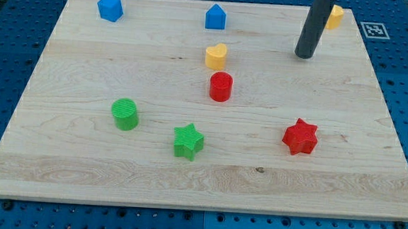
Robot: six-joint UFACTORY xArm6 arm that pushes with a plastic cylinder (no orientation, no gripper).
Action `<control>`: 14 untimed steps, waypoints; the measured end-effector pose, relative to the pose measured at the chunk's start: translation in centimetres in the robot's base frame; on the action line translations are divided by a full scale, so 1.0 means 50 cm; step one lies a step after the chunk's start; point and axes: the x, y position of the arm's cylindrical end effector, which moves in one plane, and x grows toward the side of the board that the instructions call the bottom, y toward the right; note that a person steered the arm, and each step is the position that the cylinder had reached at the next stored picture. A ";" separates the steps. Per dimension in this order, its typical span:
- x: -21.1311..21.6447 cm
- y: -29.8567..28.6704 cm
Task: Point your arm at the top right side of the red circle
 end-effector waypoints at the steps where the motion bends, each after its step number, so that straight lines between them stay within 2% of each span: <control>1: 0.034 -0.031; 4: 0.112 -0.083; 7: 0.131 -0.121; 9: 0.179 -0.156; 11: 0.169 -0.156; 12: 0.100 -0.184; 14: 0.086 -0.210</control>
